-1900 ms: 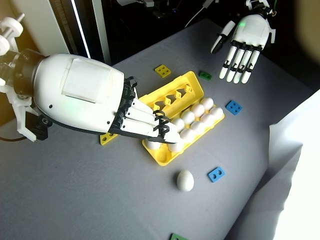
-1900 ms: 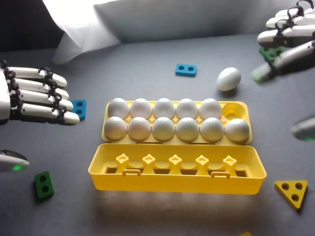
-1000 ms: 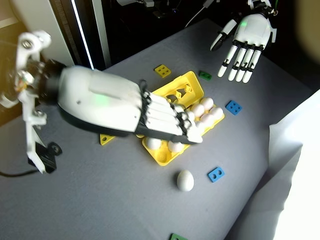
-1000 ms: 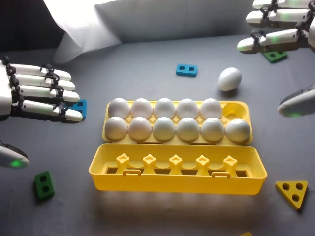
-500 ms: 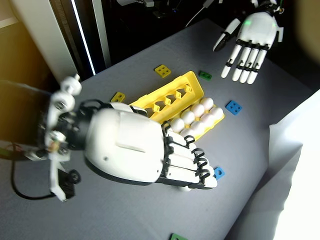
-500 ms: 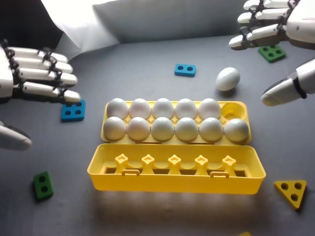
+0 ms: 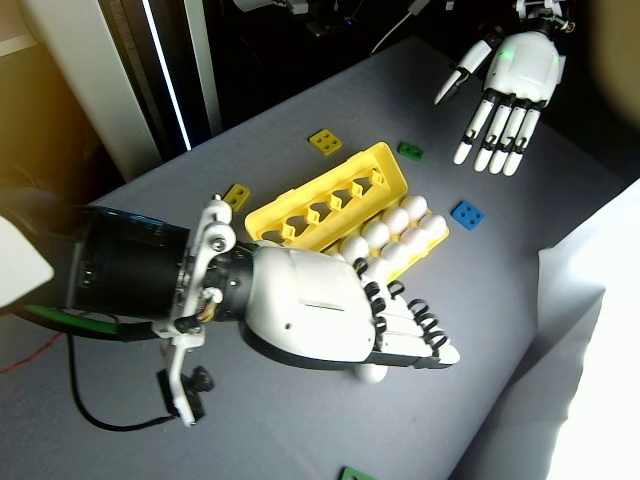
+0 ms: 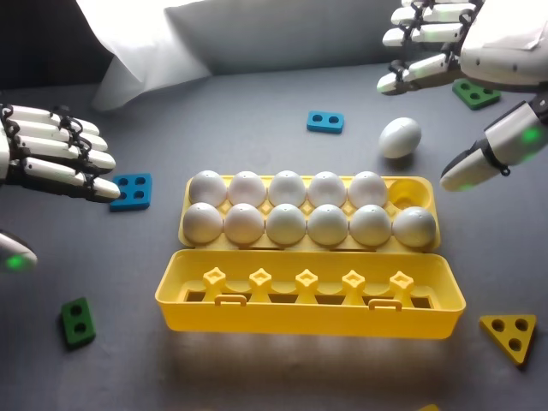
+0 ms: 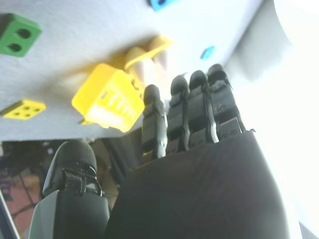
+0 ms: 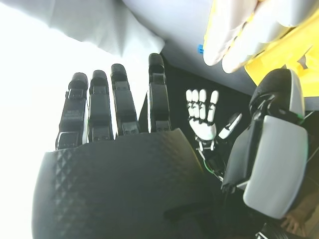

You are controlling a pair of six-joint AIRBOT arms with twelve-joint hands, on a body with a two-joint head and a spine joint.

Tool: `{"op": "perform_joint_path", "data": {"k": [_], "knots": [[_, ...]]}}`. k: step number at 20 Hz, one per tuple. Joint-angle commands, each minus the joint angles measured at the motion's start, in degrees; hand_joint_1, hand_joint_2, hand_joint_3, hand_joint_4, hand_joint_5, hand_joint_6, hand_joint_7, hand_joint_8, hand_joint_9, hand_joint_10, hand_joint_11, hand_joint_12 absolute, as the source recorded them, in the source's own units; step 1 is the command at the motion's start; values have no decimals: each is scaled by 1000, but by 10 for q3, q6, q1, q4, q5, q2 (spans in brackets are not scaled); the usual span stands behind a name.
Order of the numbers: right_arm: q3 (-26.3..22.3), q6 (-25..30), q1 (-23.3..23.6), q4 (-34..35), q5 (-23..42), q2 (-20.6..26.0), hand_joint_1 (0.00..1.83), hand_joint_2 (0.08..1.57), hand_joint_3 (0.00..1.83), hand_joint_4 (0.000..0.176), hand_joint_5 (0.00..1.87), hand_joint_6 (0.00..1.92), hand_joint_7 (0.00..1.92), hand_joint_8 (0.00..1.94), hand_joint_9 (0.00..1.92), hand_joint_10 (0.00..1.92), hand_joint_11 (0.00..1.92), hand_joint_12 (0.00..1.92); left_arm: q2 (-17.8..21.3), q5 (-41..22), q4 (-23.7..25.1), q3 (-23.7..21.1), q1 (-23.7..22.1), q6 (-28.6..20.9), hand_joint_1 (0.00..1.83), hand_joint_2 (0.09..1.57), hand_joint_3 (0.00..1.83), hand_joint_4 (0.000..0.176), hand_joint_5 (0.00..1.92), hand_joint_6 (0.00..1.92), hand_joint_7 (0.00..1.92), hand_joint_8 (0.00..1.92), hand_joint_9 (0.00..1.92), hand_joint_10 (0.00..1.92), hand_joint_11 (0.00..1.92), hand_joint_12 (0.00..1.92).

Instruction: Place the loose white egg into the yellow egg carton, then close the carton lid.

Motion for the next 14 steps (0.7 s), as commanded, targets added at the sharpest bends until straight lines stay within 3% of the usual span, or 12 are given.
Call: {"op": "perform_joint_path", "data": {"k": [1,3,4,5,6,7,9,10,11,12,14], "knots": [[9,-2,5,18,41,4,198,751,0,176,318,10,63,0,0,0,0,0,9,-24,-44,9,-7,-13,0,1219,0,84,219,13,129,7,55,8,1,1],[28,-2,5,18,44,-7,203,742,0,176,337,14,66,1,0,0,0,0,9,-40,-34,13,-9,-48,0,1230,1,80,208,5,121,1,43,1,0,0],[35,-2,5,19,49,-11,193,743,0,176,329,9,59,0,0,0,0,0,8,-45,5,11,-13,-59,0,1232,2,88,170,0,82,0,15,0,0,0],[39,0,5,20,52,-14,186,736,0,176,341,13,66,3,0,0,0,0,6,-46,24,9,-10,-52,0,1232,1,96,164,1,76,0,21,5,0,0],[42,1,5,26,54,-16,215,726,0,176,379,25,72,5,0,0,0,0,4,-56,31,10,-10,-51,0,1225,0,91,178,7,89,7,25,6,0,0],[45,1,5,34,55,-20,230,717,0,176,407,12,72,2,0,0,0,0,3,-71,31,11,-10,-50,0,1227,0,78,162,1,64,1,4,0,0,0],[51,1,5,42,57,-26,233,716,0,176,413,9,72,1,0,0,0,0,2,-107,30,13,-10,-49,0,1227,0,75,158,0,58,0,0,0,0,0],[55,1,5,43,58,-30,282,705,0,176,486,10,74,0,0,0,0,0,3,-125,17,15,-8,-37,0,1216,0,99,171,5,75,7,0,0,0,0],[62,1,6,43,62,-35,282,705,0,176,486,10,74,0,0,0,0,0,3,-143,-3,19,2,-22,0,1216,0,99,171,5,75,7,0,0,0,0],[69,6,6,43,66,-40,338,718,2,176,657,18,64,0,0,0,0,0,2,-153,-8,22,9,-11,0,1209,0,100,175,4,108,15,10,3,0,0],[84,20,9,43,69,-49,451,717,0,176,718,30,51,9,0,0,0,0,-5,-169,-9,32,23,-1,0,1211,0,81,210,1,128,1,27,2,7,5]]}}
